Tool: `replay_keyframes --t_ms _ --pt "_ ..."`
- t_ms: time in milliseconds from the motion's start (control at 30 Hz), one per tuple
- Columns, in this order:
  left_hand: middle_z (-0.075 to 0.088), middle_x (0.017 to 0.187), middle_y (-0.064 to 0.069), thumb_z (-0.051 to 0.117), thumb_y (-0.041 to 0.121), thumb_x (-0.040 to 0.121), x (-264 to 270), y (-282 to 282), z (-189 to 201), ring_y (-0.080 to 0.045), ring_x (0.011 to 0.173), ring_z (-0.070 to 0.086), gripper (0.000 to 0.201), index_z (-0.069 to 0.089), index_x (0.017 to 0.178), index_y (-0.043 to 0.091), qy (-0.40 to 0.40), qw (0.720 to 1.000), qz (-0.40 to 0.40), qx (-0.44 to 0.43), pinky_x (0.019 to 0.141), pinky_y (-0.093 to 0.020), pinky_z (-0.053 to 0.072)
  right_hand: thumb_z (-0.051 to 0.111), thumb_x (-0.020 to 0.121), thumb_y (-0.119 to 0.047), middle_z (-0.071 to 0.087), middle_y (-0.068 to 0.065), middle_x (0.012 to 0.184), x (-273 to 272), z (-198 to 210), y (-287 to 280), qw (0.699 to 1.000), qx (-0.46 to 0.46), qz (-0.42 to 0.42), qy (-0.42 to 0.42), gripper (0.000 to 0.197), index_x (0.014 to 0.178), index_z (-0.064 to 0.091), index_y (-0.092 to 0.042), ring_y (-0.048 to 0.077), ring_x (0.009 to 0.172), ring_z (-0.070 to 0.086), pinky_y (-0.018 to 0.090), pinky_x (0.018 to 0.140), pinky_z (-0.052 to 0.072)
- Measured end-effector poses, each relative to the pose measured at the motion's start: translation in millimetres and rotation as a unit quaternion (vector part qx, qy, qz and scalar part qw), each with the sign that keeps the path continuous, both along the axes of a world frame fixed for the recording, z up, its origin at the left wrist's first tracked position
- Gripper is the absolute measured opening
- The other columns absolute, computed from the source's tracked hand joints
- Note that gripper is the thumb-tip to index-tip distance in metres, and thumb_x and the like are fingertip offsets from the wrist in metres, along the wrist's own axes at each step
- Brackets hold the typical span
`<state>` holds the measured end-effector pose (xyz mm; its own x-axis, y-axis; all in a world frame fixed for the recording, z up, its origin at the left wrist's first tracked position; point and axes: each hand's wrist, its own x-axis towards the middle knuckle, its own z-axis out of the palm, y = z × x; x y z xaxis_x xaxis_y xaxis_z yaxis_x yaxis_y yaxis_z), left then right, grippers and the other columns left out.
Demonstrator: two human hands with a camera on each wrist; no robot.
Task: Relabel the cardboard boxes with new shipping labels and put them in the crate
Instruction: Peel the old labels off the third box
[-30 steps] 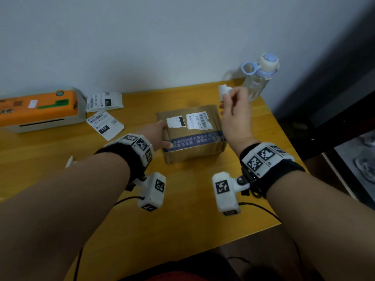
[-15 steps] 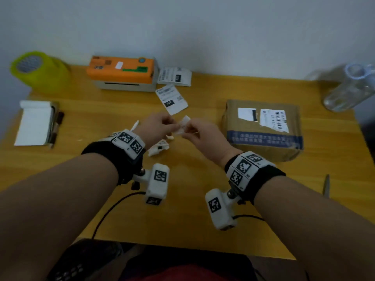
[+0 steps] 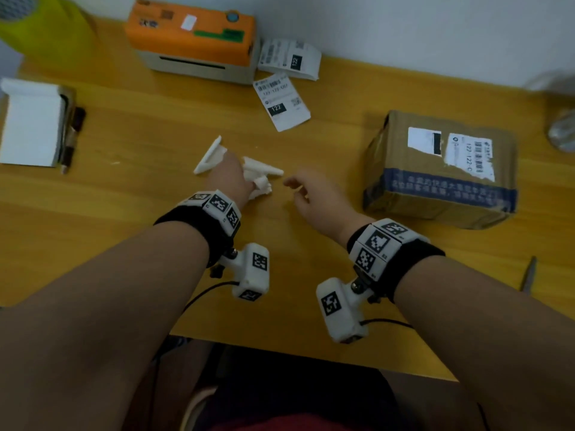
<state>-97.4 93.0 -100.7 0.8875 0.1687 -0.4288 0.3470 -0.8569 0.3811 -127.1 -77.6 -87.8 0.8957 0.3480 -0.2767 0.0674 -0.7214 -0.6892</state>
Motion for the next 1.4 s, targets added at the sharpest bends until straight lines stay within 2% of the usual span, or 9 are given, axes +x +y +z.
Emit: replay_keyframes --t_ms 200,333,500,733,867,1000,1100,1267,1400 --pt "0.056 0.088 -0.011 0.053 0.015 0.088 3.6 -11.2 32.5 -0.020 0.067 0.050 0.007 0.049 0.093 0.012 -0.017 0.999 -0.044 -0.003 0.053 -0.028 0.033 0.043 0.096 -0.008 0.059 0.005 0.118 12.4 38.4 -11.1 0.998 0.009 -0.019 -0.064 0.028 0.120 0.057 -0.013 0.011 0.099 0.051 0.022 0.081 0.040" --pt "0.056 0.089 -0.006 0.052 0.018 0.088 7.2 -43.6 63.3 -0.022 0.078 0.053 0.003 0.052 0.090 0.016 -0.061 0.994 -0.083 -0.023 0.063 -0.030 0.041 0.044 0.095 -0.010 0.059 0.003 0.116 18.5 68.6 -38.2 0.991 0.002 -0.077 -0.110 0.028 0.119 0.057 -0.015 0.012 0.097 0.053 0.024 0.082 0.043" --pt "0.058 0.100 -0.006 0.053 0.027 0.090 17.8 -102.5 85.2 -0.021 0.085 0.054 0.020 0.055 0.102 0.011 -0.089 0.982 -0.152 -0.069 0.066 -0.030 0.045 0.049 0.092 -0.014 0.052 0.005 0.127 17.3 81.4 -102.2 0.978 -0.103 -0.133 -0.127 0.029 0.121 0.056 -0.016 0.022 0.118 0.047 0.038 0.101 0.040" --pt "0.054 0.127 -0.011 0.054 0.033 0.093 15.4 -166.4 95.9 -0.023 0.107 0.056 0.051 0.037 0.136 0.012 -0.014 0.974 -0.185 -0.129 0.083 -0.032 0.046 0.047 0.093 -0.040 0.012 0.005 0.157 12.8 83.7 -183.6 0.946 -0.283 -0.160 -0.011 0.049 0.139 0.034 -0.043 0.032 0.144 0.004 0.063 0.112 -0.002" --pt "0.048 0.136 -0.012 0.054 0.035 0.093 13.7 -180.5 88.6 -0.027 0.114 0.055 0.064 0.021 0.146 0.019 0.023 0.970 -0.190 -0.153 0.092 -0.037 0.049 0.037 0.095 -0.053 0.003 0.004 0.159 21.9 76.3 -200.5 0.936 -0.344 -0.078 -0.014 0.053 0.145 0.020 -0.045 0.034 0.146 -0.003 0.068 0.107 -0.010" --pt "0.054 0.129 -0.010 0.055 0.030 0.093 12.7 -182.4 78.4 -0.030 0.099 0.063 0.070 0.011 0.148 0.029 0.031 0.975 -0.138 -0.171 0.075 -0.047 0.057 0.037 0.096 -0.051 0.008 0.005 0.159 42.0 70.2 -191.8 0.930 -0.359 0.030 -0.072 0.054 0.145 0.017 -0.044 0.037 0.145 0.003 0.068 0.107 -0.010" --pt "0.055 0.128 -0.008 0.055 0.027 0.093 14.5 -181.7 75.7 -0.031 0.098 0.063 0.069 0.015 0.148 0.023 0.034 0.977 -0.127 -0.168 0.071 -0.047 0.058 0.044 0.090 -0.059 0.011 0.011 0.157 59.7 72.7 -188.0 0.934 -0.354 0.048 -0.018 0.069 0.146 0.007 -0.046 0.038 0.144 0.010 0.067 0.109 -0.004" --pt "0.058 0.125 -0.005 0.054 0.018 0.093 26.9 -171.4 74.7 -0.023 0.106 0.059 0.046 0.039 0.137 0.017 0.004 0.975 -0.169 -0.146 0.089 -0.040 0.052 0.060 0.078 -0.062 0.032 0.015 0.134 70.2 76.9 -180.2 0.946 -0.309 0.095 0.032 0.085 0.143 0.008 -0.049 0.036 0.111 0.050 0.047 0.093 0.047" --pt "0.058 0.117 -0.004 0.055 0.017 0.093 31.7 -164.3 74.3 -0.016 0.090 0.054 0.043 0.042 0.135 0.017 -0.014 0.973 -0.200 -0.112 0.080 -0.030 0.047 0.068 0.075 -0.056 0.034 0.015 0.132 65.1 72.3 -173.4 0.962 -0.264 0.066 0.025 0.085 0.142 0.018 -0.044 0.033 0.104 0.054 0.045 0.087 0.051"
